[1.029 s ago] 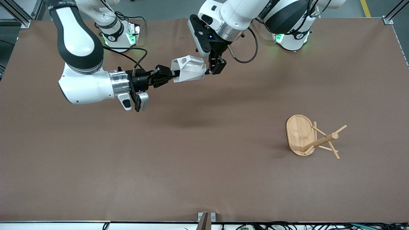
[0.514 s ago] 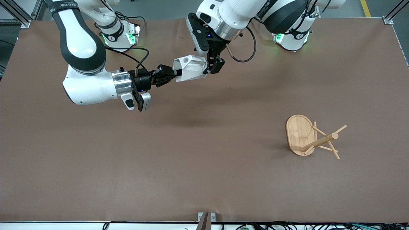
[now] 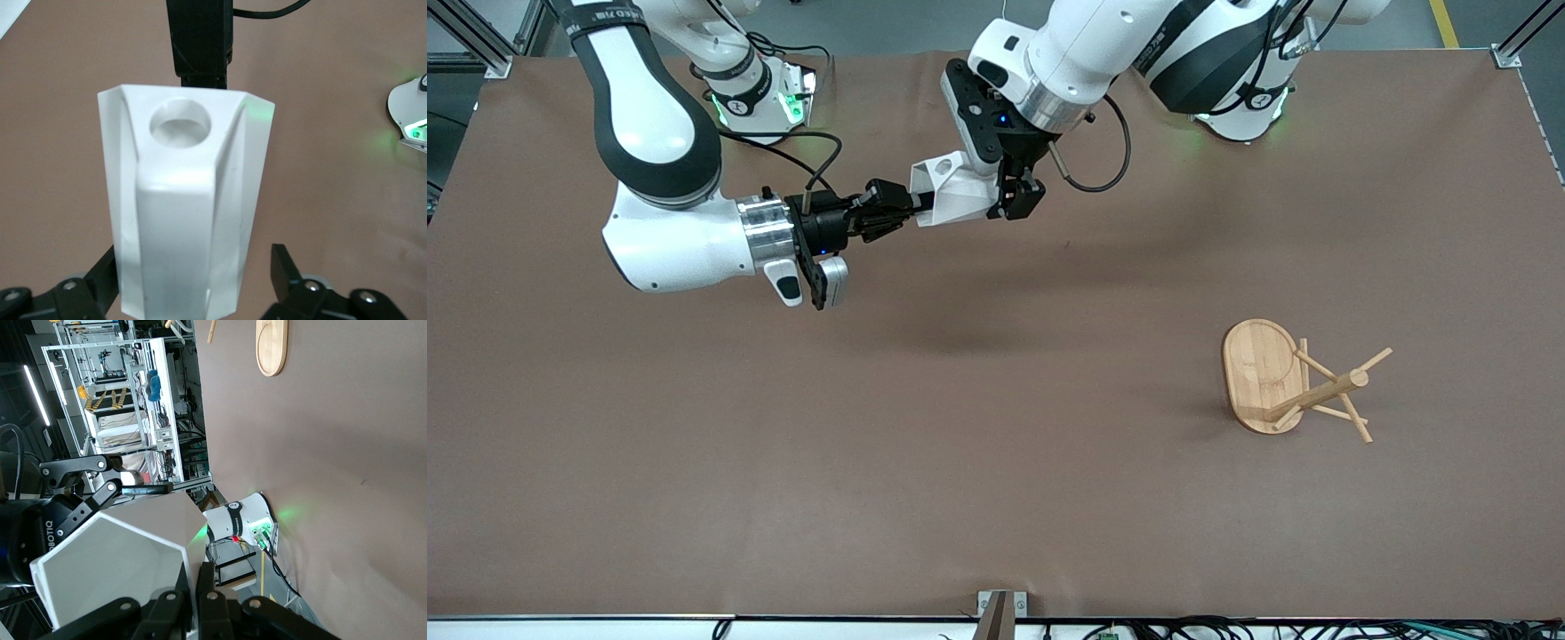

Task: Hang cup on rack
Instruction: 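Release the cup from the right gripper and withdraw it while the left gripper holds, then carry the cup with the left gripper to the wooden rack while the right gripper retracts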

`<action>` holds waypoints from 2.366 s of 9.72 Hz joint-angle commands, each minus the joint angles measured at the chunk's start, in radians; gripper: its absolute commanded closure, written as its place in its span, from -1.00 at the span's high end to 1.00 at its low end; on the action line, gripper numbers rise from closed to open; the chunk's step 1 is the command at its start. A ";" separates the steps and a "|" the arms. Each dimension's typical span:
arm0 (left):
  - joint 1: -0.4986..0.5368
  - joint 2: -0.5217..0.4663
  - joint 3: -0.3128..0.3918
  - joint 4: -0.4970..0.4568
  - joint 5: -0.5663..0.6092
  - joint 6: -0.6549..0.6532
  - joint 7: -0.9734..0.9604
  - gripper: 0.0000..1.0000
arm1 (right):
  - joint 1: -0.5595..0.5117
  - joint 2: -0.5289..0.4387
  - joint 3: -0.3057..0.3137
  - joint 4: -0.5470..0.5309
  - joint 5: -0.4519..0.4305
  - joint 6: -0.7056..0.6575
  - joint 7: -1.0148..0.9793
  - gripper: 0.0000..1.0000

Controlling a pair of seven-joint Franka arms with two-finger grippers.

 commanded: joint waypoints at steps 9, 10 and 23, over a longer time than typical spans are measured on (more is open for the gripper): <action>0.013 0.007 0.001 -0.007 0.019 -0.011 -0.004 -0.47 | -0.035 -0.042 -0.051 0.030 0.019 -0.037 0.028 1.00; 0.015 0.007 0.007 -0.007 0.018 -0.021 -0.010 -0.47 | -0.033 -0.062 -0.098 0.028 -0.029 -0.042 0.028 1.00; 0.240 0.009 0.006 -0.075 0.274 -0.213 -0.980 -0.48 | -0.096 -0.211 -0.370 0.339 -1.224 -0.148 0.140 1.00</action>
